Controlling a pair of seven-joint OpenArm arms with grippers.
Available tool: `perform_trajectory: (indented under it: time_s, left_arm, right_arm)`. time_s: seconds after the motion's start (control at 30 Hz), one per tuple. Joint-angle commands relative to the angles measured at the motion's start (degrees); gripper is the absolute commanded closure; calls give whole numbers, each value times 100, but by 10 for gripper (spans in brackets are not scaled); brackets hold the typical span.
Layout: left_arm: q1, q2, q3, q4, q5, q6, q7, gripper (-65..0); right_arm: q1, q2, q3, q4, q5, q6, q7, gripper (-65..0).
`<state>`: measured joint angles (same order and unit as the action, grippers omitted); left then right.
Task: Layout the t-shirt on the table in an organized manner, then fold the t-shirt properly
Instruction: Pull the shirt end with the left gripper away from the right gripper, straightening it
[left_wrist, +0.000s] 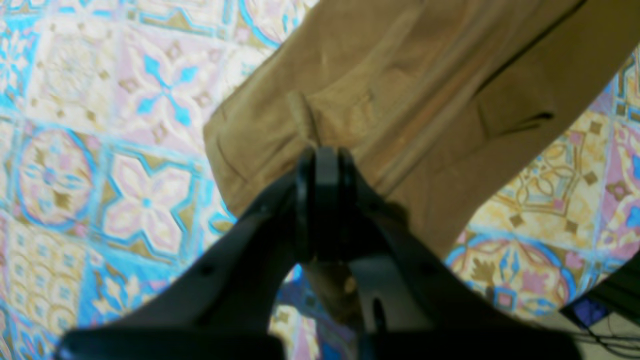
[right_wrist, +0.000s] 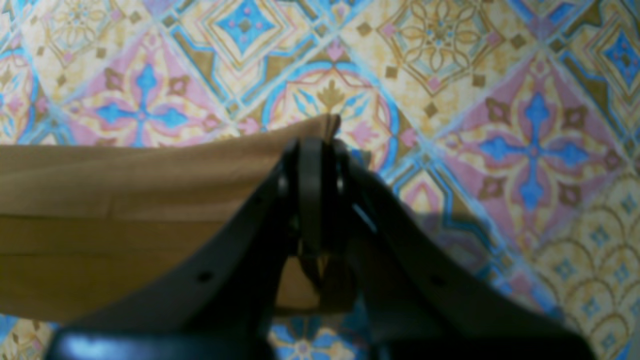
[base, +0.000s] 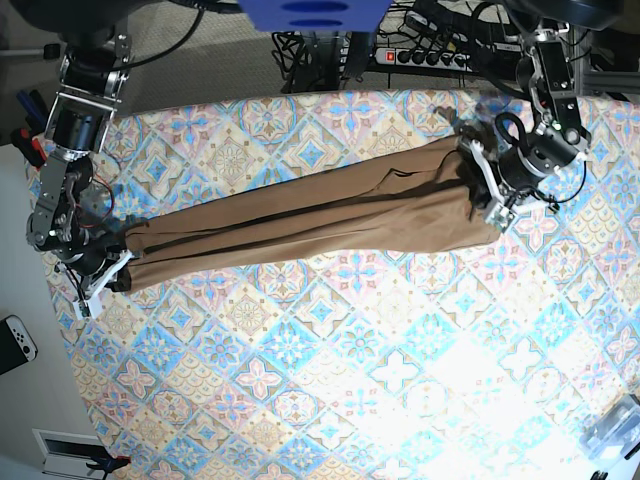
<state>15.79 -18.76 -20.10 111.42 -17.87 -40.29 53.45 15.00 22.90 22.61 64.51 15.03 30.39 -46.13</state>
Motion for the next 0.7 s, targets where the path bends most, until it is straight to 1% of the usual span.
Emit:
perform_trajectory:
  time_s: [0.0,0.17,0.23,0.47,0.5,0.57,0.6,0.67]
  left_arm:
    - [8,-62,36,80,-29,29,-66,0]
    - [69,-62,54,-78,-20,29,-75,0]
    - [52,-62,54,-254,-20,29,-84,0]
    - [25,-62,54,-702,-20,29,-75,0]
    - [34,-62,54,-737,-20,29,-75,-20]
    - [52,-53,54,-746,-20,29,-75,-137]
    - [60,-53,54,-737,-20,29,-75,-181]
    - [60,-36,27,-702,-29,29,-75,-269]
  right_arm:
    - [16,115,38,94,102,-19,107,0]
    - [-81,106,47,41,119,-19,107,0]
    - [-195,36,55,41,119,-19,116,0]
    - [-300,-158,653,41,102,-19,125,0]
    - [-309,-158,653,41,102,-19,125,0]
    - [-318,-158,653,41,93,-19,116,0]
    - [-318,-158,653,41,93,-19,116,0]
    - [-318,-158,680,41,93,-19,116,-69]
